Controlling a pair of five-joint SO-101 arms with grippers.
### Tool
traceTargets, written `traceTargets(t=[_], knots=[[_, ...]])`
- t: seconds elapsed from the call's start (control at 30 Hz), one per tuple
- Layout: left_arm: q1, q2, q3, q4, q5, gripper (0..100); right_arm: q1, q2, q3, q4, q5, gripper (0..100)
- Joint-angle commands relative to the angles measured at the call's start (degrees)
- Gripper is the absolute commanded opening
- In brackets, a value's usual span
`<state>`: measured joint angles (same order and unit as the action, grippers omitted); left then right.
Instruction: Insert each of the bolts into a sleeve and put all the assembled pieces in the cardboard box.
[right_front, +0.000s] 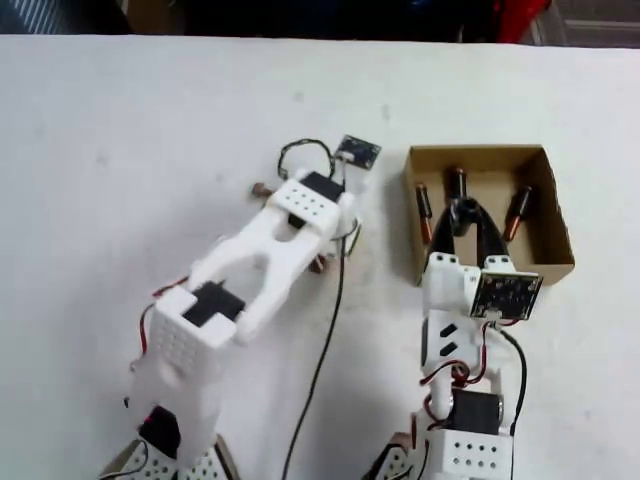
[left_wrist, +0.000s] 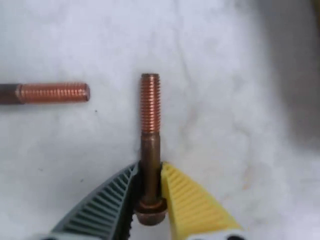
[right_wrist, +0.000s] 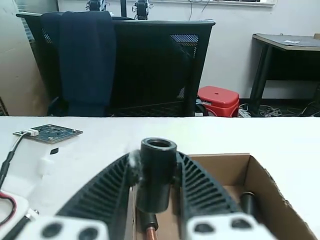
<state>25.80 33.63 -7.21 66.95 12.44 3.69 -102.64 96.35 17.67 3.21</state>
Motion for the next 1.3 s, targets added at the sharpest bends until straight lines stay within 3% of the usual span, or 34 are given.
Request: traceTargets(t=[0.0, 0.23, 0.47, 0.8, 1.1, 1.27], knots=[[0.0, -0.4, -0.9, -1.2, 0.0, 3, 0.5, -0.5, 0.5, 0.2, -0.5, 1.6], [-1.9, -2.0, -1.8, 5.8, -0.9, 2, 0.4, -0.5, 0.5, 0.3, -0.5, 1.6], [-6.3, -9.1, -4.9, 16.4, -13.5, 2, 0.3, -0.5, 0.5, 0.3, -0.5, 1.6], [-17.5, -22.7, -5.3, 27.2, -14.9, 2, 0.3, -0.5, 0.5, 0.3, -0.4, 1.6], [-29.4, -23.4, -3.2, 29.7, -42.5, 2, 0.3, -0.5, 0.5, 1.4, -0.4, 1.6], [-35.1, -23.4, 2.1, 25.0, -50.1, 2, 0.3, -0.5, 0.5, 1.5, -0.4, 1.6]])
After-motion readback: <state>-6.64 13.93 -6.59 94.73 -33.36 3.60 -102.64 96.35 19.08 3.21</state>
